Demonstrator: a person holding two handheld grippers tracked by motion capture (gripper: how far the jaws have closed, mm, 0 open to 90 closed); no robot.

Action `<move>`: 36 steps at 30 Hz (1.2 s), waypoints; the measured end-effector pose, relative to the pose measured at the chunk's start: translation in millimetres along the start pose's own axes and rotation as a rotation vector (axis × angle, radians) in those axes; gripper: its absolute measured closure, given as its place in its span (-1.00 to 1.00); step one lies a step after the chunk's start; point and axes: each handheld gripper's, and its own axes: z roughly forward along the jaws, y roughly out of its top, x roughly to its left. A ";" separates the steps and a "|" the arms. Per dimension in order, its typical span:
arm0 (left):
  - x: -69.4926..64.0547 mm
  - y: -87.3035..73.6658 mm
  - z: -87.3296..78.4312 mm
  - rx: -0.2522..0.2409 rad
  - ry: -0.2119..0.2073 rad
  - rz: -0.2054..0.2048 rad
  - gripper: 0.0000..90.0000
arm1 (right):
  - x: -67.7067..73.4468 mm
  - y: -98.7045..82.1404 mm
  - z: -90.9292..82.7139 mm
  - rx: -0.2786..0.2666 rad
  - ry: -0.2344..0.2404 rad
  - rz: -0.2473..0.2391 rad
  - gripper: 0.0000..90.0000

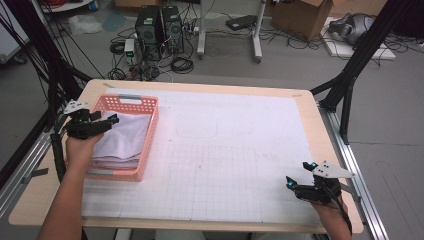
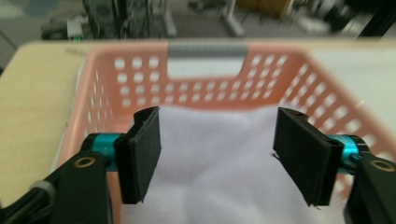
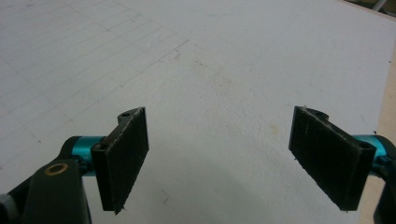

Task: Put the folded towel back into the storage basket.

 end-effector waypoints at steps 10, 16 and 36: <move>-24.8 3.1 -27.8 -0.144 -0.109 -0.009 -0.56 | -0.4 1.9 -4.5 -0.035 -0.006 0.015 -0.58; -60.5 -2.1 -36.4 -0.218 -0.193 0.062 -0.55 | 0.5 3.5 -3.9 -0.046 -0.010 0.011 -0.58; -166.3 -22.6 -25.2 -0.221 -0.447 0.160 -0.53 | -2.5 3.7 -5.2 -0.095 0.003 0.043 -0.58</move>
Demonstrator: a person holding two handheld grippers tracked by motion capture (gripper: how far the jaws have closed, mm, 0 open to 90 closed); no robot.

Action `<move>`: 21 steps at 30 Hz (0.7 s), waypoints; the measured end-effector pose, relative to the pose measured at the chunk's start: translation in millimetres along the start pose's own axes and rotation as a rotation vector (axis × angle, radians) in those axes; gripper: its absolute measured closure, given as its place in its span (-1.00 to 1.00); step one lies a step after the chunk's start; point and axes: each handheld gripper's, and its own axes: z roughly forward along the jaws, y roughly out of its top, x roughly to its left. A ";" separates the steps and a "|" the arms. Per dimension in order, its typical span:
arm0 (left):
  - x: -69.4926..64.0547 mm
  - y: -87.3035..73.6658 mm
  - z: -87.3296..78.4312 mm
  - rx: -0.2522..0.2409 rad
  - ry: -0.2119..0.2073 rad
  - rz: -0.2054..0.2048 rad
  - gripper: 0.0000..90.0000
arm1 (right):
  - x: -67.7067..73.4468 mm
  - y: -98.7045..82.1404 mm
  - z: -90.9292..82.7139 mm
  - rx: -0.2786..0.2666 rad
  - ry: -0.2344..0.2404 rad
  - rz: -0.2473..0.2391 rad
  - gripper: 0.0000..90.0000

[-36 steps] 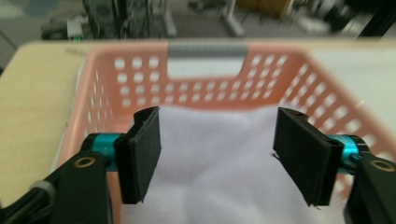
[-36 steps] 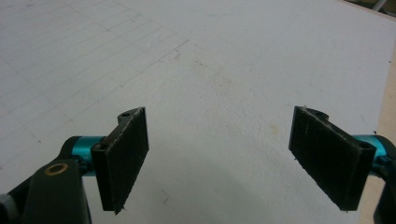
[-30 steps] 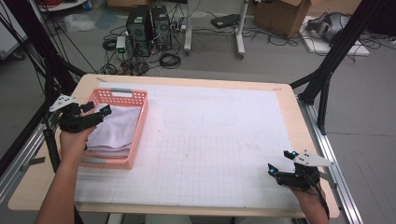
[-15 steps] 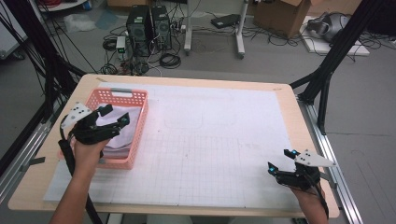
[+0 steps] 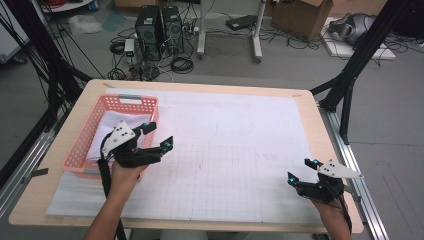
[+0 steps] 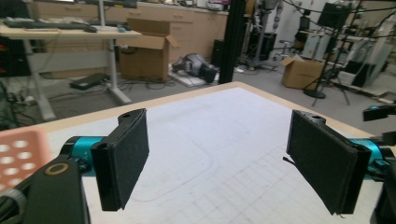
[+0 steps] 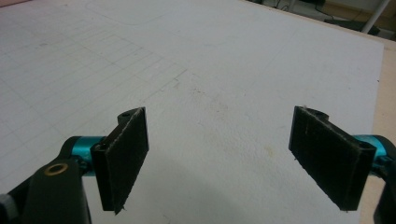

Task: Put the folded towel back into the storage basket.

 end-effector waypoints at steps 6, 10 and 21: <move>-20.1 -11.1 16.4 0.016 -0.044 0.021 -0.52 | 1.7 0.7 -1.1 -0.006 0.001 -0.005 -0.58; -32.7 -21.5 25.8 0.035 -0.072 0.030 -0.52 | 1.4 0.2 -1.9 -0.007 -0.004 -0.007 -0.58; -43.1 -37.7 35.2 0.073 -0.112 0.045 -0.51 | 4.6 0.1 -1.9 -0.010 0.001 -0.010 -0.58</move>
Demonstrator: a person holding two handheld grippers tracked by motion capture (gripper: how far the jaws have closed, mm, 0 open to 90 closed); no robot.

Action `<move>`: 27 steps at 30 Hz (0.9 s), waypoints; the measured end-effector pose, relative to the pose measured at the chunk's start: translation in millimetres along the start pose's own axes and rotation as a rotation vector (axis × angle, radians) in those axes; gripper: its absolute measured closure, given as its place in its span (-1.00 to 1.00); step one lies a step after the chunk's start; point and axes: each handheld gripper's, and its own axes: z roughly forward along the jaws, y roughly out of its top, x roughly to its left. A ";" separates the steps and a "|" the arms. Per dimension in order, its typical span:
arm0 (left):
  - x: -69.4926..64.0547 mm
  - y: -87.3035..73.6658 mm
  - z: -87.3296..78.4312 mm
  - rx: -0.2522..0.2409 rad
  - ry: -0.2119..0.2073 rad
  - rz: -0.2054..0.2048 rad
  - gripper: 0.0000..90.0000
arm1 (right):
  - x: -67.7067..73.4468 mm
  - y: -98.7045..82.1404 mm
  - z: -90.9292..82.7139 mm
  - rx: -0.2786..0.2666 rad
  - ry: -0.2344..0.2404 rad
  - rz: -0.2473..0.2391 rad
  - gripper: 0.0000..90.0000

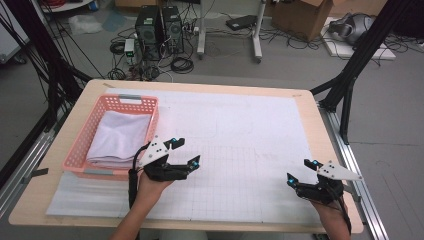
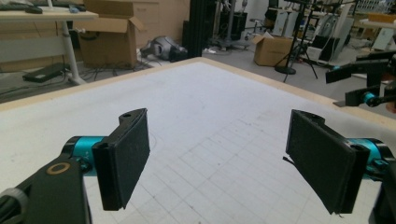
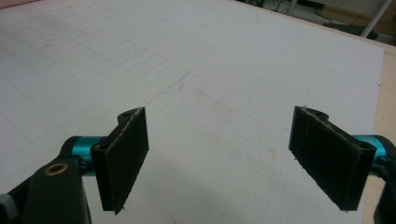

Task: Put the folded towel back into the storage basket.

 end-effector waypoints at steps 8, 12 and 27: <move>-3.3 -15.5 6.0 0.034 -0.014 -0.004 -0.51 | 0.2 -0.4 0.8 0.000 -0.004 -0.001 -0.58; -3.5 -18.4 7.1 0.042 -0.011 0.001 -0.50 | 1.4 -0.8 0.9 0.002 -0.002 0.001 -0.58; 1.0 -24.7 7.8 0.054 0.000 -0.017 -0.50 | 1.3 -1.7 2.1 0.003 -0.001 0.002 -0.58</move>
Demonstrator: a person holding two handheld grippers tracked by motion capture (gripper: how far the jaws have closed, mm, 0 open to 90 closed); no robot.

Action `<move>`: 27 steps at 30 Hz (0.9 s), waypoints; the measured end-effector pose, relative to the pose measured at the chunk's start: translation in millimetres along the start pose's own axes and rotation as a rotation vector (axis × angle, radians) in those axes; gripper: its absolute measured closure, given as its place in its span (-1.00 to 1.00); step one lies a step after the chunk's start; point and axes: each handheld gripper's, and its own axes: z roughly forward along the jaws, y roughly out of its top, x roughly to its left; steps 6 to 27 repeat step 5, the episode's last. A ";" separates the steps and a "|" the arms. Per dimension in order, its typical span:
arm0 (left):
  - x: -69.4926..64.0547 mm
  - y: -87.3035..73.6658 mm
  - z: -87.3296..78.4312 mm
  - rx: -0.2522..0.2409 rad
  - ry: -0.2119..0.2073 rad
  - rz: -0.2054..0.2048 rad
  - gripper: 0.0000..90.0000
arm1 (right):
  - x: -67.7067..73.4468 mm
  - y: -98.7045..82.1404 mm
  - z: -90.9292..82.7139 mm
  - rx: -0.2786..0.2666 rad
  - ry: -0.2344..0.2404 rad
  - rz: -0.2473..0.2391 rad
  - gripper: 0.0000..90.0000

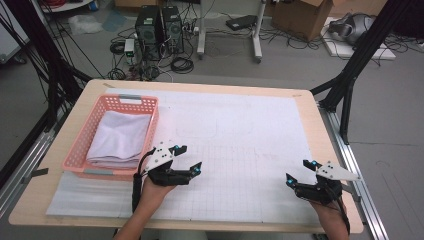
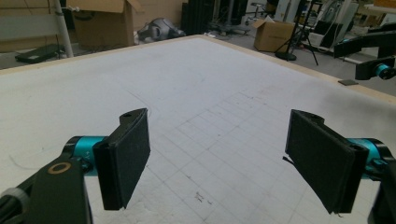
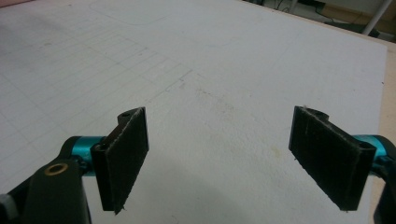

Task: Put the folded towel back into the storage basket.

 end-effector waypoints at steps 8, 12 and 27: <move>-0.2 -1.1 0.7 0.004 -0.001 -0.002 -0.50 | -0.7 0.0 0.0 -0.002 0.001 0.002 -0.58; -0.2 -1.1 0.7 0.004 -0.001 -0.002 -0.50 | -0.7 0.0 0.0 -0.002 0.001 0.002 -0.58; -0.2 -1.1 0.7 0.004 -0.001 -0.002 -0.50 | -0.7 0.0 0.0 -0.002 0.001 0.002 -0.58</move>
